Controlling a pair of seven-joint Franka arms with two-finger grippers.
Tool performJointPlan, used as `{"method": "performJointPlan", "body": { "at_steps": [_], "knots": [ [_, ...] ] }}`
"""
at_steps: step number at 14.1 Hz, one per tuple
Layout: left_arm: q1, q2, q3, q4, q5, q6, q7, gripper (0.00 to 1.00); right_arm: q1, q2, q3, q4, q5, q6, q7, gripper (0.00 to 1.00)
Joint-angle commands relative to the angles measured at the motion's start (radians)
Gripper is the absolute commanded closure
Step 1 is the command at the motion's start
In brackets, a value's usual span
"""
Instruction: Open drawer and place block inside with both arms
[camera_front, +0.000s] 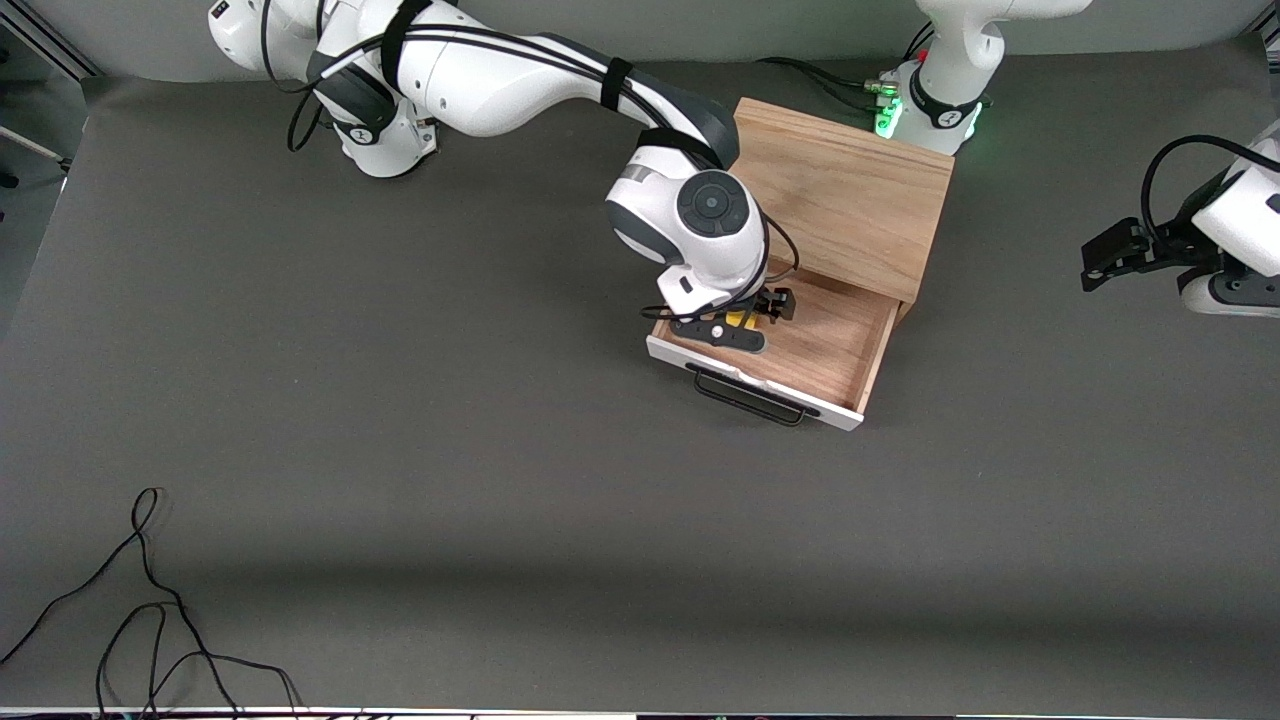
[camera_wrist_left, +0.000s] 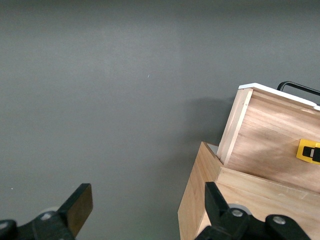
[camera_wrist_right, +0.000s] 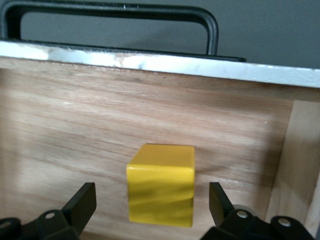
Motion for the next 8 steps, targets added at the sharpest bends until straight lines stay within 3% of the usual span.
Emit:
{"method": "performJointPlan", "body": {
  "at_steps": [1,6,8],
  "knots": [
    [0.009,-0.013,-0.006,0.0,0.0,-0.018,0.024,0.0,0.009,-0.073,-0.004,0.011,-0.029,-0.023,0.057,0.0],
    [0.009,-0.01,-0.008,-0.001,0.0,-0.021,0.033,0.0,-0.084,-0.249,-0.004,-0.017,-0.044,-0.131,0.047,0.0],
    [0.009,-0.011,-0.008,-0.001,0.0,-0.023,0.042,0.0,-0.138,-0.364,-0.007,-0.118,-0.058,-0.184,0.015,0.0]
  ]
}}
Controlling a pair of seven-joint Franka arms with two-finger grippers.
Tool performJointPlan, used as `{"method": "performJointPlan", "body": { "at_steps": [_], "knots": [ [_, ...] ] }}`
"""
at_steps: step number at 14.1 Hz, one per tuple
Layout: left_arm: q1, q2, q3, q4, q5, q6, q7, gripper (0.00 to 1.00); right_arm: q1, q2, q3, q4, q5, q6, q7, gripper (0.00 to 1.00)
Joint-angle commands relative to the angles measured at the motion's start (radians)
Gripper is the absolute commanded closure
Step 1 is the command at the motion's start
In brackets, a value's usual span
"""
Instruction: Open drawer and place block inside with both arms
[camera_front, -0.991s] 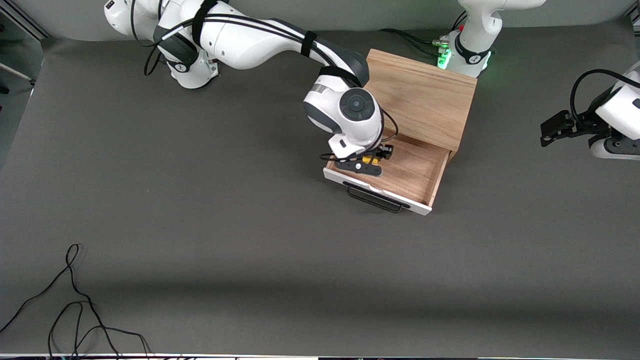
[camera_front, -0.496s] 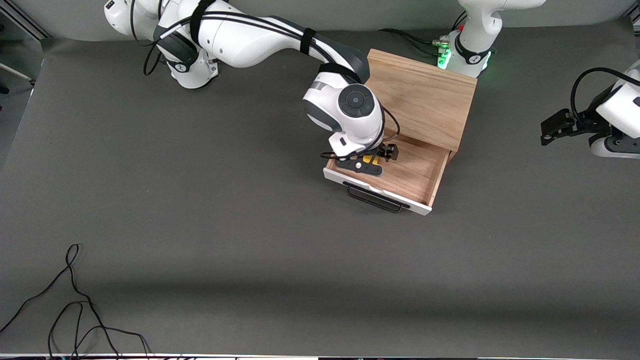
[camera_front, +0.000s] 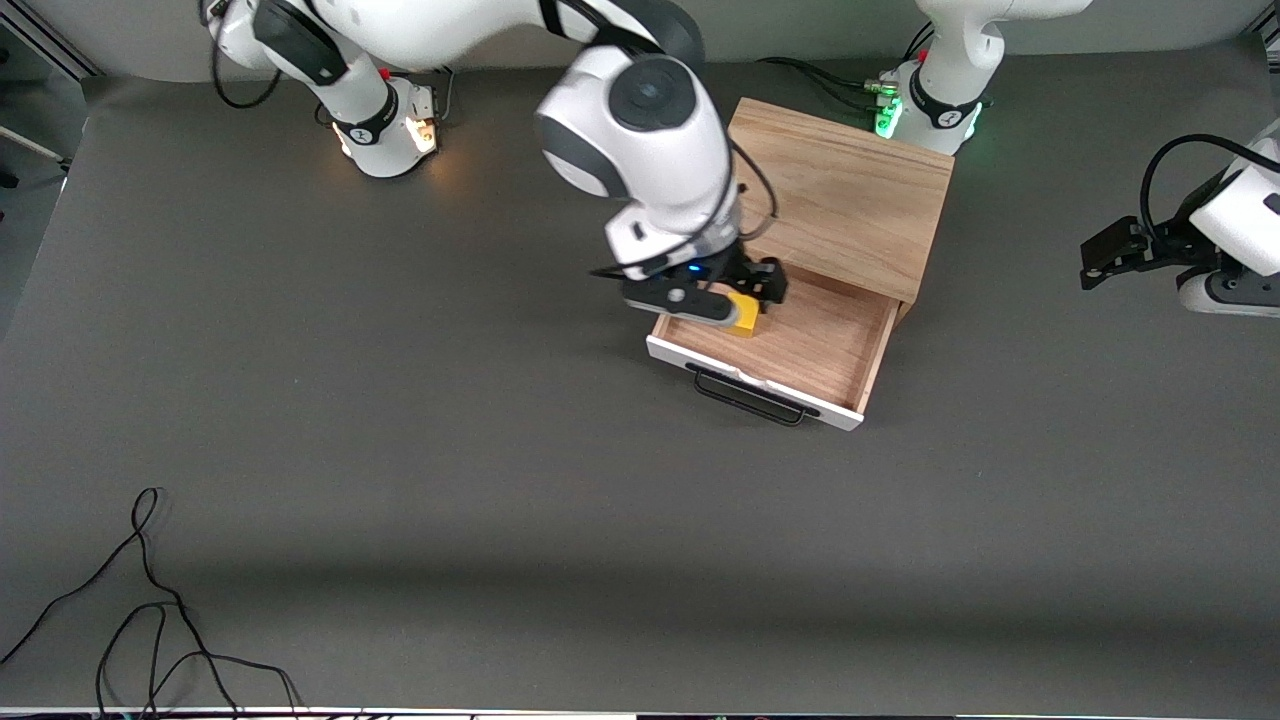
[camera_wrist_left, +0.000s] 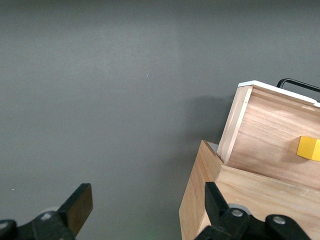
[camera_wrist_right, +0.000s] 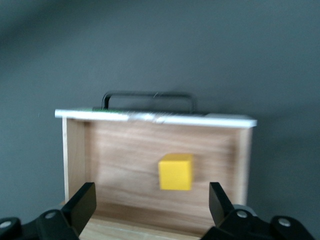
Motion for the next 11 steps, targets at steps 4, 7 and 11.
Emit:
{"method": "performJointPlan", "body": {
  "at_steps": [4,7,11],
  "knots": [
    [0.009,-0.012,-0.004,0.001,0.0,-0.031,0.047,0.0,-0.221,-0.334,0.001,-0.353,-0.038,-0.025,-0.235,0.0],
    [0.009,-0.012,-0.004,0.001,0.0,-0.033,0.045,0.0,-0.343,-0.477,-0.009,-0.493,0.011,-0.022,-0.418,0.0],
    [0.007,-0.012,-0.004,0.001,0.001,-0.034,0.042,0.0,-0.377,-0.633,-0.259,-0.637,0.229,-0.018,-0.729,0.0]
  ]
}}
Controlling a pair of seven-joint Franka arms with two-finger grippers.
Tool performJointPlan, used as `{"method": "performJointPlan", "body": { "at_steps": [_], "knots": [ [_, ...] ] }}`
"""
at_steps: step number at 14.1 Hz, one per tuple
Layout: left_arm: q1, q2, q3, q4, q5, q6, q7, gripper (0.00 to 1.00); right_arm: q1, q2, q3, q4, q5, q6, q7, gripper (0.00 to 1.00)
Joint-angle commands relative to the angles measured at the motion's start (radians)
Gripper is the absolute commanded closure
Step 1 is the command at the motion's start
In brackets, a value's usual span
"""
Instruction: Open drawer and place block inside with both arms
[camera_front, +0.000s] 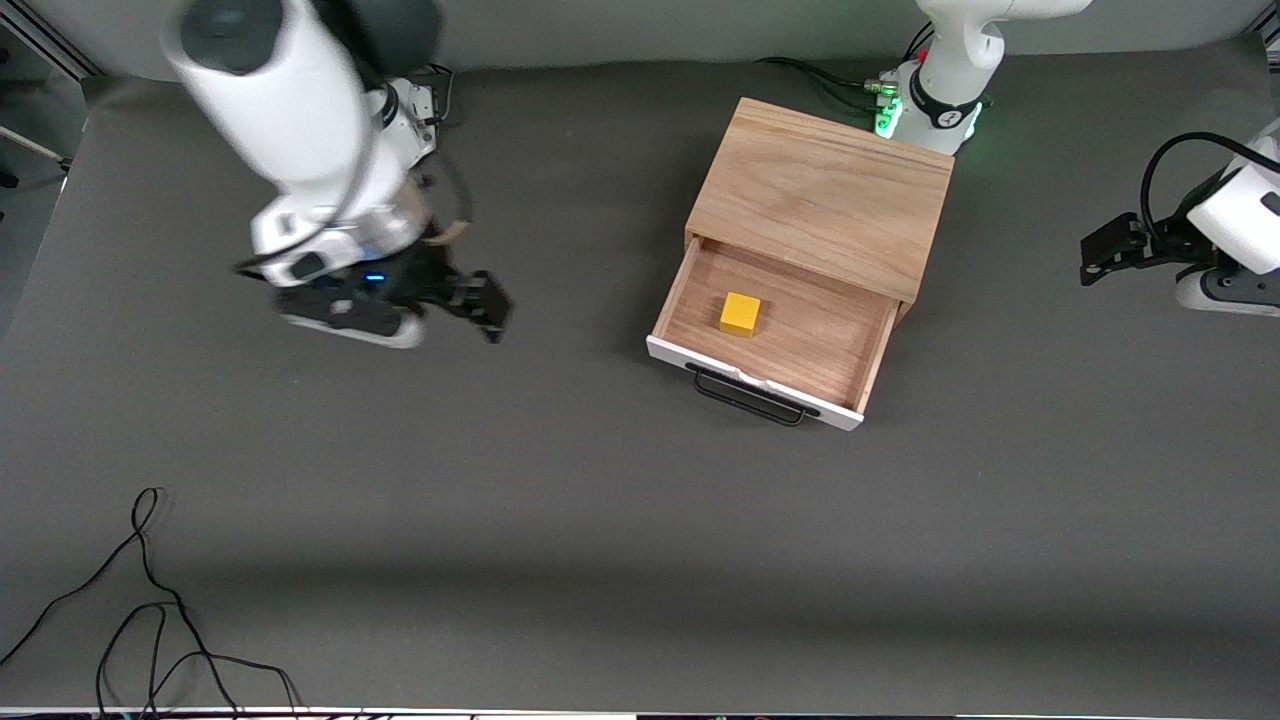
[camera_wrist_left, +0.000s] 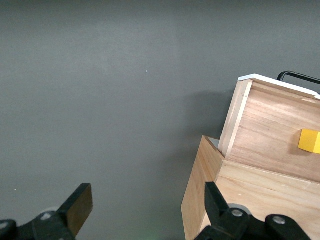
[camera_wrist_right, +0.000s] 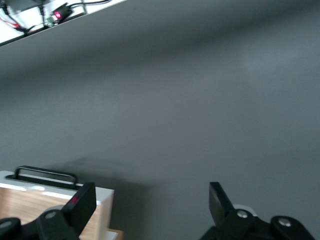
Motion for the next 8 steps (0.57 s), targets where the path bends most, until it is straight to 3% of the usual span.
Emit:
{"method": "performJointPlan", "body": {
  "at_steps": [1,4,8],
  "knots": [
    [0.005,-0.012,-0.004,0.001,0.001,-0.02,0.016,0.0,-0.005,-0.13,-0.206,-0.154,0.151,0.008,-0.26,0.0],
    [0.004,-0.01,-0.004,0.001,0.001,-0.02,0.013,0.0,-0.008,-0.148,-0.318,-0.163,0.146,-0.098,-0.323,0.0],
    [0.004,-0.01,-0.005,0.001,0.001,-0.02,0.013,0.0,-0.101,-0.191,-0.319,-0.177,0.11,-0.144,-0.453,0.0]
  ]
}}
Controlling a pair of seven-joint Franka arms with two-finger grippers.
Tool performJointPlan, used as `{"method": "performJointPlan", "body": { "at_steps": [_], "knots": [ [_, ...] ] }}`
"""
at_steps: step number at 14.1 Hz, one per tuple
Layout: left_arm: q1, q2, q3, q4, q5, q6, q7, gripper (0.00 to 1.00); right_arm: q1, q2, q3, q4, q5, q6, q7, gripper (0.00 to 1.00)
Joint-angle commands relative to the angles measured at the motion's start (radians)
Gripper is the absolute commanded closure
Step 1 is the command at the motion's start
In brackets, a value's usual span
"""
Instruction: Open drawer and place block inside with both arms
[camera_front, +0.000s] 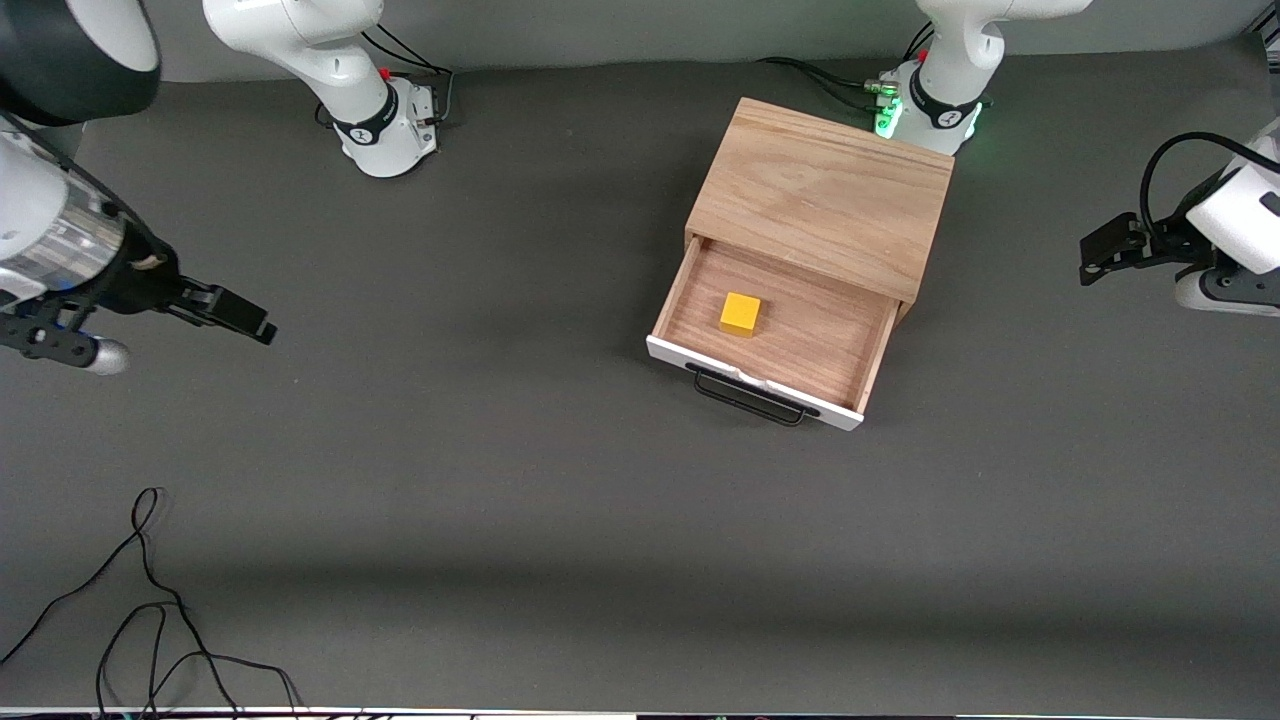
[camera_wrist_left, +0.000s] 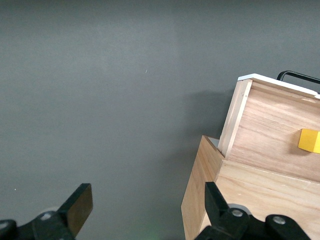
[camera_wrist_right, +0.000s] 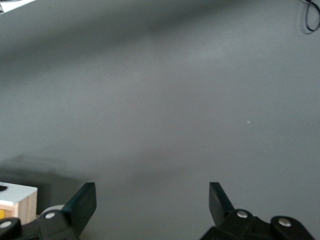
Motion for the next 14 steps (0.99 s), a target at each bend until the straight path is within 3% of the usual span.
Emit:
{"method": "performJointPlan", "body": {
  "at_steps": [1,5,10,14],
  "knots": [
    [0.004,-0.01,-0.004,0.001,0.001,-0.019,0.013,0.0,-0.053,-0.057,0.012,-0.068,-0.012,0.013,-0.107,0.0],
    [0.002,-0.009,-0.004,0.001,0.001,-0.019,0.011,0.0,-0.082,-0.083,0.022,-0.119,-0.012,0.056,-0.144,0.0],
    [0.0,-0.007,-0.003,0.001,0.001,-0.019,0.011,0.0,-0.084,-0.072,0.033,-0.103,-0.036,0.058,-0.162,0.0],
    [-0.001,-0.004,-0.004,0.001,0.001,-0.019,0.01,0.0,-0.087,-0.045,0.025,-0.059,-0.042,0.056,-0.322,0.0]
  ]
}}
